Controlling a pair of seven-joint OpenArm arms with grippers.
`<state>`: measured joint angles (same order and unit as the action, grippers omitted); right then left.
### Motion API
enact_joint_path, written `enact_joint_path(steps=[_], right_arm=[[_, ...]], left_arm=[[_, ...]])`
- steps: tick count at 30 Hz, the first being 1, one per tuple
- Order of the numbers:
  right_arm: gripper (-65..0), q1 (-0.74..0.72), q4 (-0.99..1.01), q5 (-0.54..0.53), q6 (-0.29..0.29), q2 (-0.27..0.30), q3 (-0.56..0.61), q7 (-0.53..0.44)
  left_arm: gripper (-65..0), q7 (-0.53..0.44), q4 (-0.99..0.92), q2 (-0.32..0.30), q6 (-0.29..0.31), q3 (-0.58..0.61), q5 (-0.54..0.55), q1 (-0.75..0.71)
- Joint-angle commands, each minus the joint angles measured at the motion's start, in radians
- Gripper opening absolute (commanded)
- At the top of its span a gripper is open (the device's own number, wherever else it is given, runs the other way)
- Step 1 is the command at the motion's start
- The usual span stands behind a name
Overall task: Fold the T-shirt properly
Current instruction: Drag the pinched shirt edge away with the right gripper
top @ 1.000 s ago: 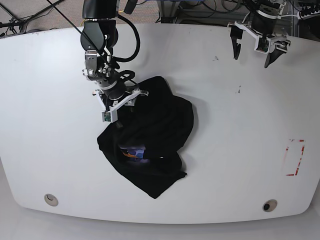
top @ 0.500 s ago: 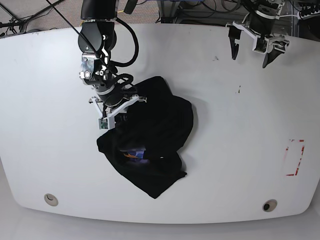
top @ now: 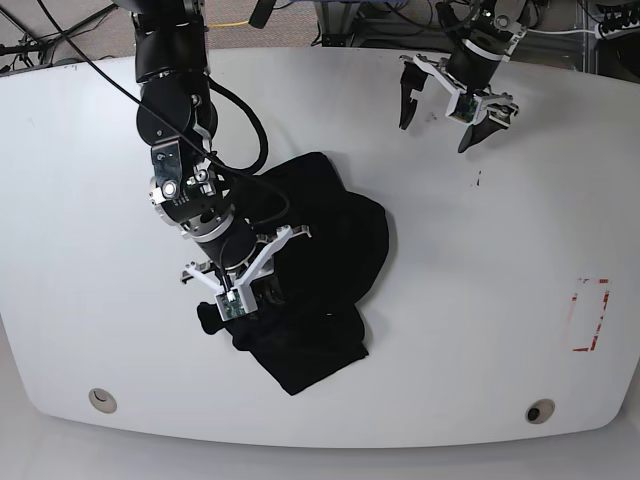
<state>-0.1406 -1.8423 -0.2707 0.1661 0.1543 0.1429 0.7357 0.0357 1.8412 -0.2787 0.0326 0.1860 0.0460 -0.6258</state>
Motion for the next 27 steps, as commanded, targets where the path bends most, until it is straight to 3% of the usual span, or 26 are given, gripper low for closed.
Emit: enact_joint_path(steps=[1,6,15,27], right_arm=[[-65.0,-0.078,-0.017,-0.003,-0.001,0.008,0.010,-0.032],[-65.0,-0.162,-0.020,-0.003,-0.001,0.041,0.054,-0.032],[-65.0,-0.305,0.013,-0.003,0.000,0.060,0.103,-0.032],[-65.0,-0.460,0.036,-0.003,0.000,0.095,0.136,-0.032]], left_arm=[[-11.0,-0.023,-0.021,-0.006,-0.004,0.033,0.004,0.028],[-11.0,-0.023,-0.058,0.003,-0.004,0.102,0.005,0.065],[-10.8,-0.023,-0.082,0.105,-0.003,0.137,0.005,0.123],[-10.8,-0.023,-0.159,0.144,-0.003,0.215,0.005,0.185]])
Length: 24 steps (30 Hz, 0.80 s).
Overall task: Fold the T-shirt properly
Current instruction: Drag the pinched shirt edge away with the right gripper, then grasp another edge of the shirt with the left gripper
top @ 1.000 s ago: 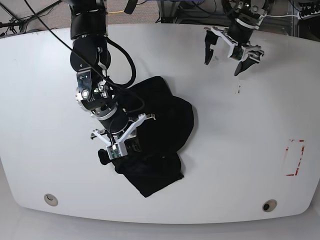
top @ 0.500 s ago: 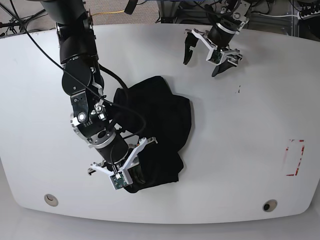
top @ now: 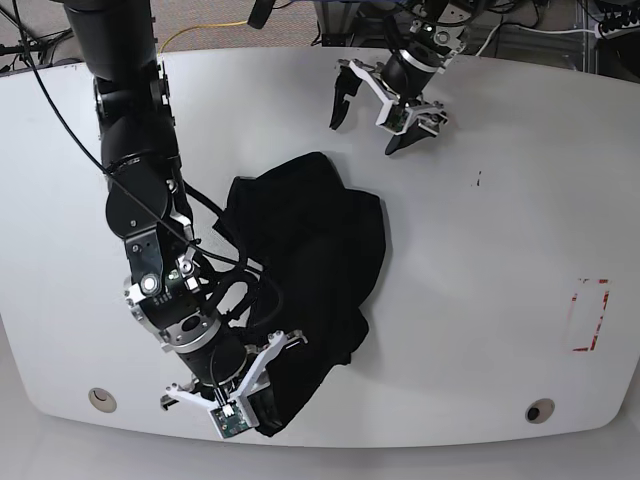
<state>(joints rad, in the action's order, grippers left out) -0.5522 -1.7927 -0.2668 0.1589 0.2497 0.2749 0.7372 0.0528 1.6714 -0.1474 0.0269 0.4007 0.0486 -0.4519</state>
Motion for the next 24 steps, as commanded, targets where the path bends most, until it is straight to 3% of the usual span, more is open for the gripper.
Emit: enact_joint_path(steps=[1,6,11,24], right_arm=[[-65.0,-0.065,-0.009,-0.007,0.008,0.001,0.004,-0.034],[-65.0,-0.127,0.011,-0.015,0.014,0.017,0.007,-0.032],[-65.0,-0.171,0.031,-0.007,0.067,0.021,0.004,-0.031],[-65.0,-0.210,0.047,-0.007,0.067,0.021,0.005,-0.031]], left_arm=[[-10.8,-0.040,0.002,0.015,0.003,0.004,0.003,0.014],[-10.8,-0.040,-0.041,0.038,0.003,0.014,0.003,0.048],[-10.8,-0.040,-0.086,0.082,0.003,0.016,0.003,0.063],[-10.8,-0.040,-0.208,0.157,0.005,0.040,0.003,0.173]])
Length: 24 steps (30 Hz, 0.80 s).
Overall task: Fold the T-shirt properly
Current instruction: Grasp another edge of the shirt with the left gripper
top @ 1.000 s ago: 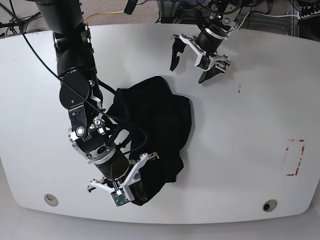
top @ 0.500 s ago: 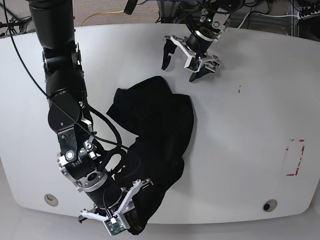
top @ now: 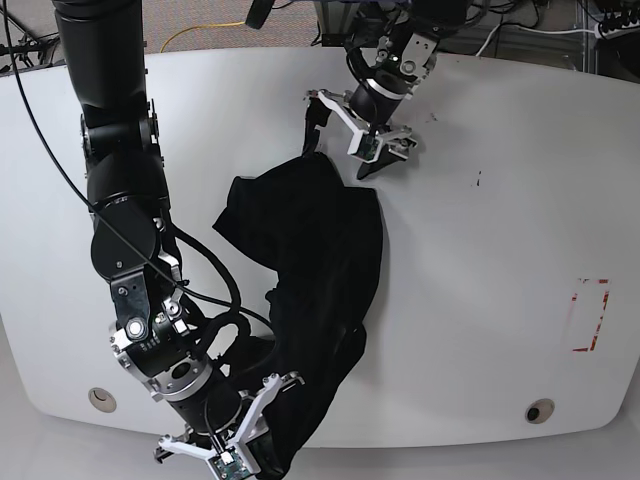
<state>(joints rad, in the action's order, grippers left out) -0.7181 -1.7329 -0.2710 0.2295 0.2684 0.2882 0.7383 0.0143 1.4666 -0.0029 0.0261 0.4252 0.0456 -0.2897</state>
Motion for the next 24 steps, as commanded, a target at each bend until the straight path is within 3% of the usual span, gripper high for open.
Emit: enact_joint_path(steps=[1,9,11,17,18,24], right_arm=[[-65.0,-0.044,-0.012,-0.003,-0.003,0.002,-0.008,-0.032],[-65.0,-0.042,-0.012,-0.003,-0.003,0.019,-0.008,-0.032],[-65.0,-0.042,-0.012,-0.003,-0.003,0.021,-0.008,-0.032],[-65.0,-0.038,-0.012,-0.003,-0.003,0.024,-0.008,-0.030],[-65.0,-0.031,-0.012,-0.003,-0.003,0.027,-0.010,-0.030],[-65.0,-0.022,-0.012,-0.003,-0.003,0.047,-0.013,-0.030]], left_arm=[[-10.8,-0.001,-0.010,0.013,0.005,0.024,0.006,0.016],[-12.6,-0.001,-0.062,0.016,0.004,0.074,0.007,0.076],[-18.5,-0.001,-0.073,0.017,0.004,0.074,0.007,0.082],[-62.2,-0.001,-0.143,0.017,0.004,0.073,0.007,0.125],[-65.0,-0.001,-0.154,0.017,0.004,0.071,0.007,0.128],[-65.0,-0.001,-0.171,0.011,0.004,0.065,0.007,0.143]])
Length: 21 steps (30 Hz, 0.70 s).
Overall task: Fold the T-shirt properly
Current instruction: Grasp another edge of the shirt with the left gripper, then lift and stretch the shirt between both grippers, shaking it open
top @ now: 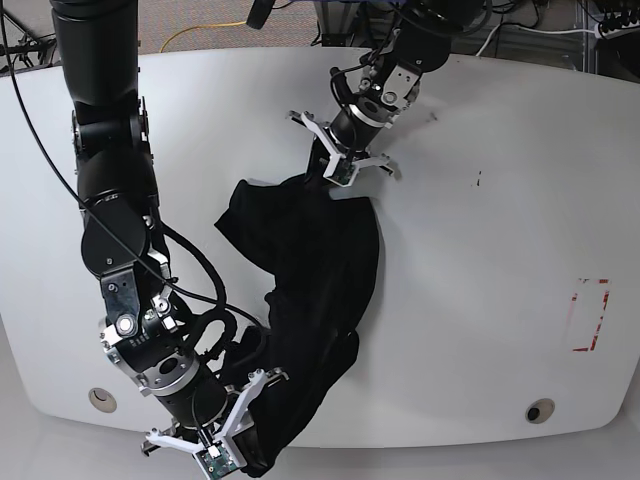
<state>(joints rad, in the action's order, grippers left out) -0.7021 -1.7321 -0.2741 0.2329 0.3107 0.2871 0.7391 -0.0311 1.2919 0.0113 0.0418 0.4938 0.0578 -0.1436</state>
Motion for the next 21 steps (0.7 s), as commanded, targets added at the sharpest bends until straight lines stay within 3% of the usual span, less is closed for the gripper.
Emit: enact_joint_path(steps=[1,12,21], right_arm=[[-65.0,-0.037,-0.013,0.000,-0.007,0.006,-0.013,-0.031],[-65.0,-0.046,0.045,0.002,-0.007,0.014,-0.124,-0.031],[-65.0,-0.120,0.125,0.000,-0.007,0.014,-0.127,-0.029]], left_arm=[[-65.0,0.044,0.007,-0.004,-0.012,-0.004,-0.005,-0.003],[-65.0,0.050,0.246,-0.121,-0.012,-0.168,-0.005,-0.097],[-65.0,0.231,0.492,-0.224,-0.012,-0.301,-0.005,-0.132]])
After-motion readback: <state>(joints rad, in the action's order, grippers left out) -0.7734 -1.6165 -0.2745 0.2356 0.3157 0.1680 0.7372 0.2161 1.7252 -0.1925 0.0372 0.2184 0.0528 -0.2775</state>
